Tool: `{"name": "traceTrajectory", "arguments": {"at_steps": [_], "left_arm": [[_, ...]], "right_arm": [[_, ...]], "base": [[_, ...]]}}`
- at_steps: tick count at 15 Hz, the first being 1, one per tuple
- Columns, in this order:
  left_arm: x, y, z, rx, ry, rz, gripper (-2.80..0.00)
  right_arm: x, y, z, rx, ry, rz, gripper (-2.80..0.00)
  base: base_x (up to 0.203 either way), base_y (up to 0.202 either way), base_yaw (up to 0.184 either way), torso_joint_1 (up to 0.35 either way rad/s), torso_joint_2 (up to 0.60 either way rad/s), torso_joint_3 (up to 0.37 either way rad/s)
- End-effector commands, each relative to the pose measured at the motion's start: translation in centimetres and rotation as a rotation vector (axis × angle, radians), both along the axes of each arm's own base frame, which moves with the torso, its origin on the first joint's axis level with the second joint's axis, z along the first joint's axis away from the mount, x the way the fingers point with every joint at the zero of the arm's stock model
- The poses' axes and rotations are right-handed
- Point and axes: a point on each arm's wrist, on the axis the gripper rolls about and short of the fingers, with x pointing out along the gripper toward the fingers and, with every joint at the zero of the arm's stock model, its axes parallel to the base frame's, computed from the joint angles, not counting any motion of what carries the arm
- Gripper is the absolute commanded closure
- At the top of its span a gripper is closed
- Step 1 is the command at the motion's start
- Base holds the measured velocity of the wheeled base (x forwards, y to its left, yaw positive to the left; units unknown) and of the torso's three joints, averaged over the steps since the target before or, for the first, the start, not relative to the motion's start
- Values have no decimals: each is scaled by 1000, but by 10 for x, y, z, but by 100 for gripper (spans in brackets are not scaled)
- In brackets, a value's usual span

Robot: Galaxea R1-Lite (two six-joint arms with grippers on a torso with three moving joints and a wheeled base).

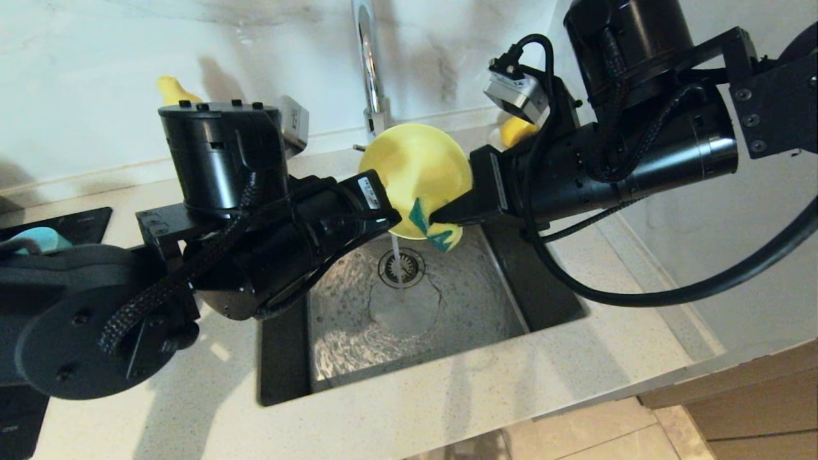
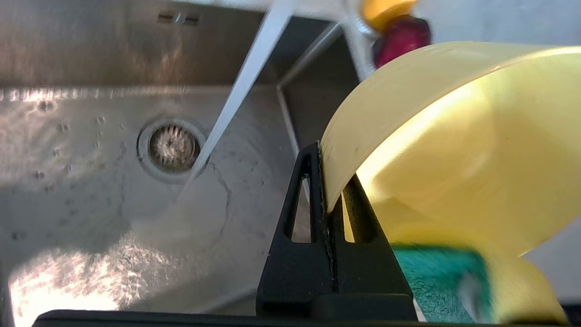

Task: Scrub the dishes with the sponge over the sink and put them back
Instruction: Wipe the bowl

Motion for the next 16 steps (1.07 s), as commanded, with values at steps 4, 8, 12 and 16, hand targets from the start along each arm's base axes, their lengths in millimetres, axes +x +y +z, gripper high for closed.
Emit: {"name": "traceTrajectory", "arguments": {"at_steps": [4, 8, 12, 16], "left_arm": [[-3, 0, -16, 54, -28, -7, 0], [-6, -1, -24, 89, -21, -16, 0], [-9, -2, -22, 85, -40, -23, 0], [-16, 0, -10, 52, -67, -37, 0]], "right_arm": [[2, -12, 12, 49, -48, -31, 0], [-8, -21, 26, 81, -85, -31, 0], [-10, -21, 27, 87, -78, -31, 0], [3, -13, 14, 74, -25, -51, 0]], "base": [[0, 0, 0, 0, 0, 0], [0, 0, 0, 0, 0, 0], [0, 0, 0, 0, 0, 0], [0, 0, 0, 0, 0, 0]]}}
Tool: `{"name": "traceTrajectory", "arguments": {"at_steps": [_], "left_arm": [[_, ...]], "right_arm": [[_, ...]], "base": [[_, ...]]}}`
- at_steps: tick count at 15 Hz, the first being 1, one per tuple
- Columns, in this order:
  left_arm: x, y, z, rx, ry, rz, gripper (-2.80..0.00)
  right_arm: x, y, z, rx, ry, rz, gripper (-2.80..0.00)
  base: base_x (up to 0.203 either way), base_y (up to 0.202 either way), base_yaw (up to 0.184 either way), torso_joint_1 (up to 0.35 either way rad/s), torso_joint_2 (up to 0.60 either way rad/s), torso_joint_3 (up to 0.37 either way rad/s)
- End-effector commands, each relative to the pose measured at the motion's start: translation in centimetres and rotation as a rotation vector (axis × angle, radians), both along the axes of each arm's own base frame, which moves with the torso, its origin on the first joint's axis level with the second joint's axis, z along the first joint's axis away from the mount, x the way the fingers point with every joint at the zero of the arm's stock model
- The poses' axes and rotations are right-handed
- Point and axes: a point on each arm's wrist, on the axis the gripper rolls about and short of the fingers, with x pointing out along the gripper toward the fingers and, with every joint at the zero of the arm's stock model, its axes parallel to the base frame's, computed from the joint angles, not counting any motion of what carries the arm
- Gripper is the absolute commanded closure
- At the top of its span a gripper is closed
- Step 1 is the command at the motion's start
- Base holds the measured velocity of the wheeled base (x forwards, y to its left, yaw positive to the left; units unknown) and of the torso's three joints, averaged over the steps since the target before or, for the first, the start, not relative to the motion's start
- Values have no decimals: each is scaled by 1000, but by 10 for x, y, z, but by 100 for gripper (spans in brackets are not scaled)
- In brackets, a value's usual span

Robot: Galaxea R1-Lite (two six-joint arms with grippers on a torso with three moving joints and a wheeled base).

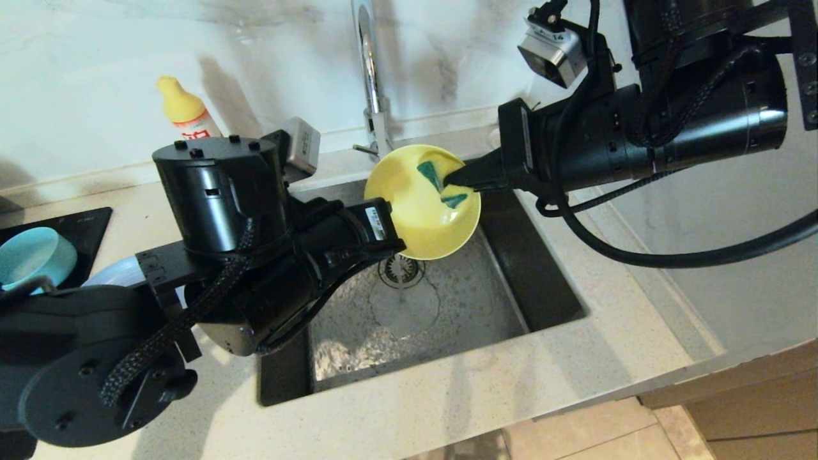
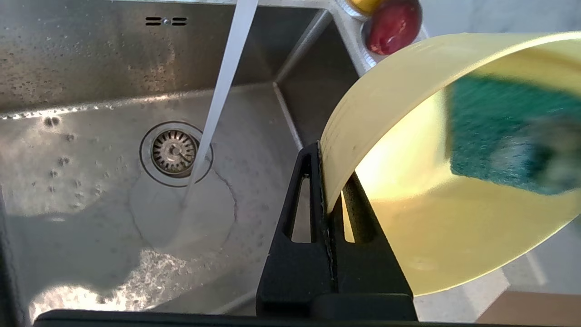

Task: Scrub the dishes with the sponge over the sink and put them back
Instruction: Wipe the bowl

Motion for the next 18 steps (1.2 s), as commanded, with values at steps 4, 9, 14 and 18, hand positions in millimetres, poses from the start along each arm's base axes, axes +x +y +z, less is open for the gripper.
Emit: {"name": "traceTrajectory", "arguments": {"at_steps": [4, 9, 14, 18], "left_arm": [[-8, 5, 9, -36, -19, -11, 0], [-10, 8, 17, -57, -37, -13, 0], [-13, 9, 18, -56, -41, -16, 0], [-21, 4, 4, -13, -9, -46, 0]], "right_arm": [[19, 6, -14, -17, 23, -22, 0], [17, 17, -21, -28, 38, 6, 0], [15, 23, -22, -28, 36, 21, 0], [13, 14, -8, 17, -18, 3, 0]], "base": [[0, 0, 0, 0, 0, 0], [0, 0, 0, 0, 0, 0], [0, 0, 0, 0, 0, 0], [0, 0, 0, 0, 0, 0]]}}
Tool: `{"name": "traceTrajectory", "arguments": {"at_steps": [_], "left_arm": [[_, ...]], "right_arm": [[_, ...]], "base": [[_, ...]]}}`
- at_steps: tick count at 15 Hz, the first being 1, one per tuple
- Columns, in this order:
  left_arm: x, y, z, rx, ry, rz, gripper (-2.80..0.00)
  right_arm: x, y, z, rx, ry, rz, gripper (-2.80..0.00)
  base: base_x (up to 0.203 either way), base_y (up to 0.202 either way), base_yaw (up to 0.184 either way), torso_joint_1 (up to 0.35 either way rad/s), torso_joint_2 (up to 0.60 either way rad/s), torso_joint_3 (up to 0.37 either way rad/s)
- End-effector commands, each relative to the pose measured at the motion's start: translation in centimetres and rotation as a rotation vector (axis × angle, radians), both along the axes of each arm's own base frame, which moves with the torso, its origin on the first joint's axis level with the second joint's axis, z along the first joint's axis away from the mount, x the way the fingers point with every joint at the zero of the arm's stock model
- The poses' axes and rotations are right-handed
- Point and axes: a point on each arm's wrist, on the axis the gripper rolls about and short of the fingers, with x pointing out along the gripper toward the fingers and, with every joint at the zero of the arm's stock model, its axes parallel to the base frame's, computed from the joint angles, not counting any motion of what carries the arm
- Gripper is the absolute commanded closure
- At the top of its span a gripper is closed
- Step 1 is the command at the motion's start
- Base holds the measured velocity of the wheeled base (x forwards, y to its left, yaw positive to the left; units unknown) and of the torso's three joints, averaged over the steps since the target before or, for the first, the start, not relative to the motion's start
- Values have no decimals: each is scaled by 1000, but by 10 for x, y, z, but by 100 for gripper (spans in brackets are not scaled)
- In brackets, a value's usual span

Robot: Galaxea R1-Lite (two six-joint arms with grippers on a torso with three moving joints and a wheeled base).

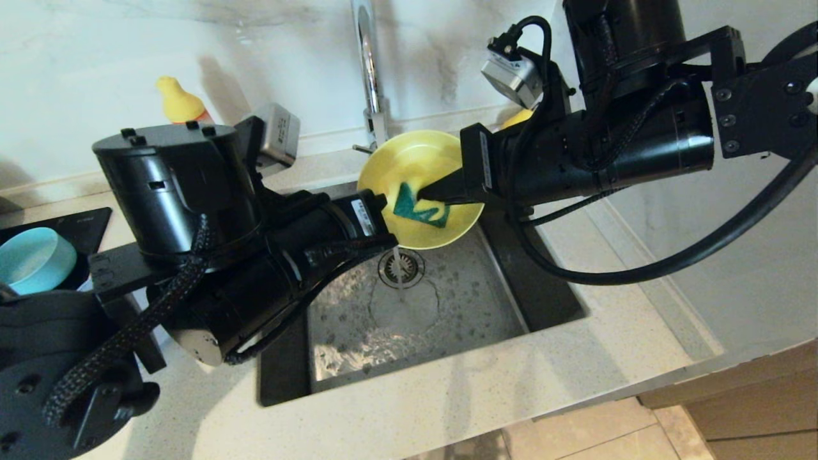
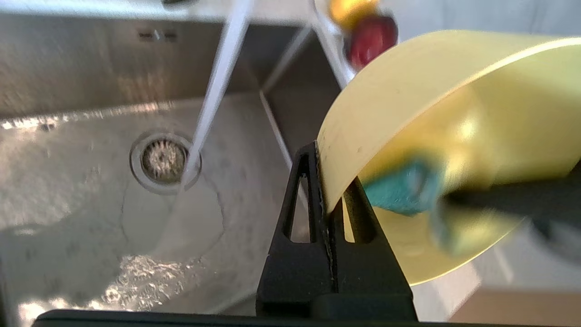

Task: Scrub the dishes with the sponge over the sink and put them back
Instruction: Wipe the bowl

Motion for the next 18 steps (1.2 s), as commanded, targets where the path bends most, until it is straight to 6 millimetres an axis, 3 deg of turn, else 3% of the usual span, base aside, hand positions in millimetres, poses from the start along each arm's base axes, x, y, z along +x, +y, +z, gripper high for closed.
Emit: {"name": "traceTrajectory", "arguments": {"at_steps": [1, 12, 18], "left_arm": [[-4, -2, -6, 14, 15, -12, 0], [-2, 2, -4, 2, 9, 10, 0], [6, 6, 13, -39, -31, 42, 0]], "right_arm": [[-1, -10, 8, 20, -22, -19, 0], [-8, -37, 24, 33, -36, -70, 0], [-13, -37, 14, -12, 26, -54, 0]], "base": [[0, 0, 0, 0, 0, 0], [0, 0, 0, 0, 0, 0], [0, 0, 0, 0, 0, 0]]}}
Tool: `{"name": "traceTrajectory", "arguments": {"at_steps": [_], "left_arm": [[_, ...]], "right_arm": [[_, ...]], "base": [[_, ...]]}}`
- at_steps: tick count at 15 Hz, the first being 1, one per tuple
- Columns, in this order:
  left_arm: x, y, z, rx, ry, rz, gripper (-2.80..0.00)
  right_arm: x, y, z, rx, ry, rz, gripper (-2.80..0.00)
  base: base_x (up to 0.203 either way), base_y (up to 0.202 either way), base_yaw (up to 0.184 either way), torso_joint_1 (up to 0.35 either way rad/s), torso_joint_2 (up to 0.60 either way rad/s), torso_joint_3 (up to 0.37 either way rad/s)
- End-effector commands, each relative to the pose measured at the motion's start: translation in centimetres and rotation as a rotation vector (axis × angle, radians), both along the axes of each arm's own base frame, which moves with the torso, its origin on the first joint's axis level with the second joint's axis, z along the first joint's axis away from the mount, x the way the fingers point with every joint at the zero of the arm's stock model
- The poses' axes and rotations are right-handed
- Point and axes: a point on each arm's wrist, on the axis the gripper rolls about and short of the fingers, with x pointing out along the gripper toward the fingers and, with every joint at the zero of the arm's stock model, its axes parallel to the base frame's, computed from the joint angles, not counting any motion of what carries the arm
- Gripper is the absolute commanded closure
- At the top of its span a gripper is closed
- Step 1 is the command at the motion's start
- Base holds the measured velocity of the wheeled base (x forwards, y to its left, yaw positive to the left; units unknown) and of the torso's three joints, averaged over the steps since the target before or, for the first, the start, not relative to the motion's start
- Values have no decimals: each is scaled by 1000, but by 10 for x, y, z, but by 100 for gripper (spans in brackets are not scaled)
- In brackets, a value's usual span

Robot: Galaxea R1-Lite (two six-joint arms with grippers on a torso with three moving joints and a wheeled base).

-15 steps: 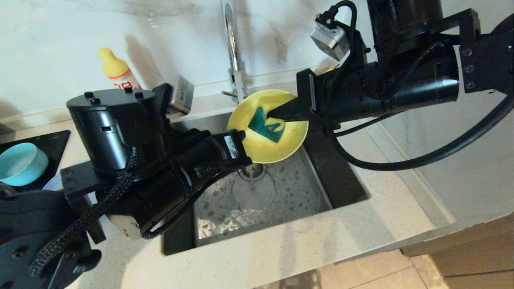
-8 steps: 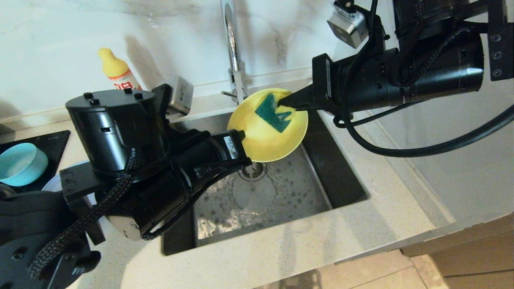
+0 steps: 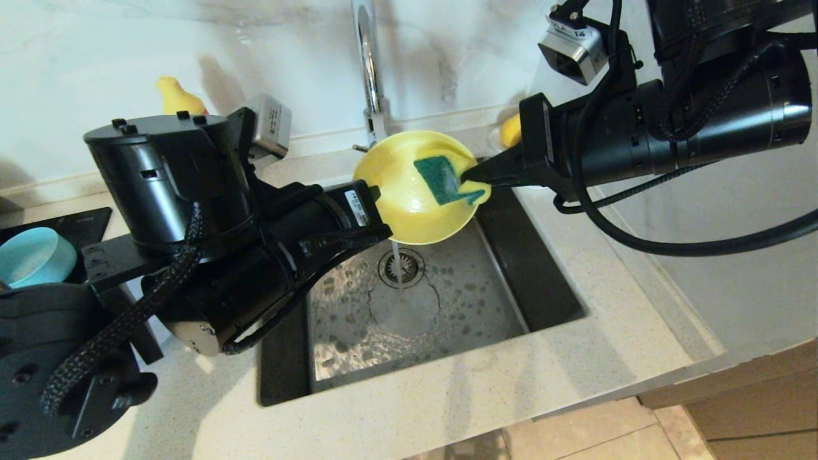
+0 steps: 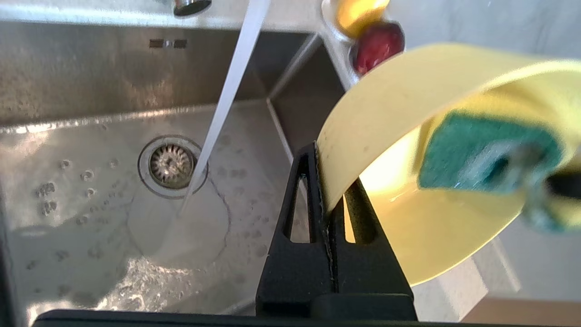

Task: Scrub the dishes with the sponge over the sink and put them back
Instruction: Wipe the bowl

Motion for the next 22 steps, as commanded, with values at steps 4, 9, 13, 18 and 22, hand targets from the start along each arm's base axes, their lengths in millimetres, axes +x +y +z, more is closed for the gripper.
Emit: {"name": "traceTrajectory", "arguments": {"at_steps": [4, 9, 13, 18, 22], "left_arm": [[2, 1, 7, -24, -19, 8, 0], [1, 0, 6, -23, -16, -1, 0], [-4, -2, -5, 12, 9, -20, 0], [-10, 1, -20, 38, 39, -27, 0], [-10, 1, -24, 34, 41, -21, 0]], "right_arm": [[-7, 18, -14, -31, 49, 59, 0], [-4, 29, -13, -22, 33, 77, 0], [-3, 28, -11, -13, 20, 68, 0], [0, 11, 1, 21, -22, 24, 0], [-8, 5, 8, 30, -31, 26, 0]], "base": [[0, 0, 0, 0, 0, 0], [0, 0, 0, 0, 0, 0], [0, 0, 0, 0, 0, 0], [0, 0, 0, 0, 0, 0], [0, 0, 0, 0, 0, 0]]}}
